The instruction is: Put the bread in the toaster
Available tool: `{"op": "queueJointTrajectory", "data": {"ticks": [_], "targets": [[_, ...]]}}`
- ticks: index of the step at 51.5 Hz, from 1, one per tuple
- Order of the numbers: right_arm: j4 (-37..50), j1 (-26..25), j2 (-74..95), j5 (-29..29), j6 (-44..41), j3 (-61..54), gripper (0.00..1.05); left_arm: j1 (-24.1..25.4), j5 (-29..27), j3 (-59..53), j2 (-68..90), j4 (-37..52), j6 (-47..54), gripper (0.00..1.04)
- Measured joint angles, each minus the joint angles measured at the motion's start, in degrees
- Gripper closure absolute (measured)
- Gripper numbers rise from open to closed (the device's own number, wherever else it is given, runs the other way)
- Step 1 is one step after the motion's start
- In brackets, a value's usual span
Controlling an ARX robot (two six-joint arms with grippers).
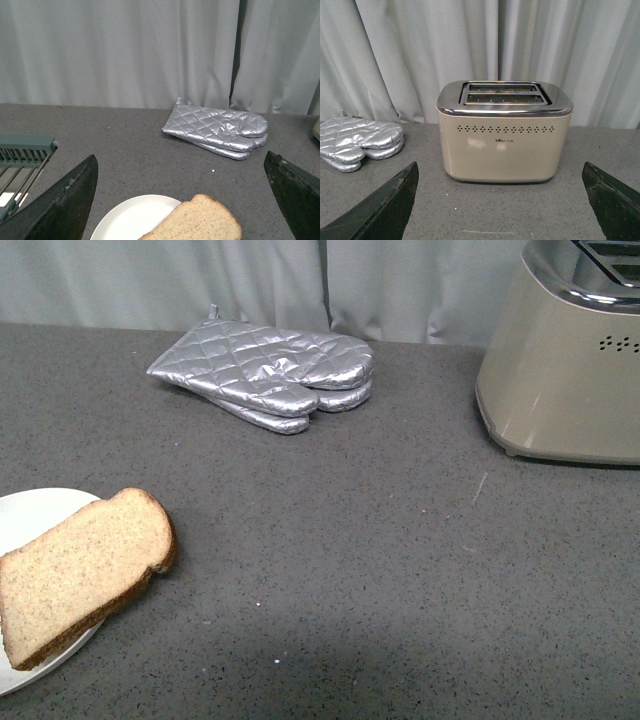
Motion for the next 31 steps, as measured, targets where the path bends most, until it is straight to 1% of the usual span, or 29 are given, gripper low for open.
{"op": "queueJointTrajectory", "data": {"ticks": [20, 22, 23, 25, 26, 27, 28, 30, 31], "targets": [[0.0, 0.0, 0.0, -0.09, 0.0, 0.0, 0.09, 0.04, 0.28, 0.04, 0.09, -0.09, -0.42, 0.07], [0.0, 0.0, 0.0, -0.09, 0.0, 0.0, 0.09, 2.45, 8.31, 2.38, 3.04, -6.71, -7.39, 0.07], [0.0, 0.0, 0.0, -0.09, 0.0, 0.0, 0.09, 3.08, 10.08, 3.02, 4.07, -8.37, -8.31, 0.07], [0.0, -0.02, 0.0, -0.09, 0.0, 0.0, 0.09, 5.31, 15.78, 4.98, 8.26, -13.7, -16.0, 0.07], [0.0, 0.0, 0.0, -0.15, 0.0, 0.0, 0.09, 5.79, 16.35, 5.25, 9.14, -14.71, -18.03, 0.07], [0.0, 0.0, 0.0, -0.24, 0.0, 0.0, 0.09, 6.75, 18.93, 5.57, 10.67, -16.0, -22.16, 0.07], [0.0, -0.02, 0.0, -0.17, 0.0, 0.0, 0.09, 7.67, 20.02, 5.62, 11.76, -16.31, -26.29, 0.07], [0.0, 0.0, 0.0, -0.02, 0.02, 0.0, 0.09, 8.92, 21.77, 5.62, 13.99, -16.13, -32.2, 0.07], [0.0, 0.0, 0.0, 0.02, 0.02, 0.0, 0.09, 10.08, 22.84, 5.62, 15.87, -14.99, -37.29, 0.07]]}}
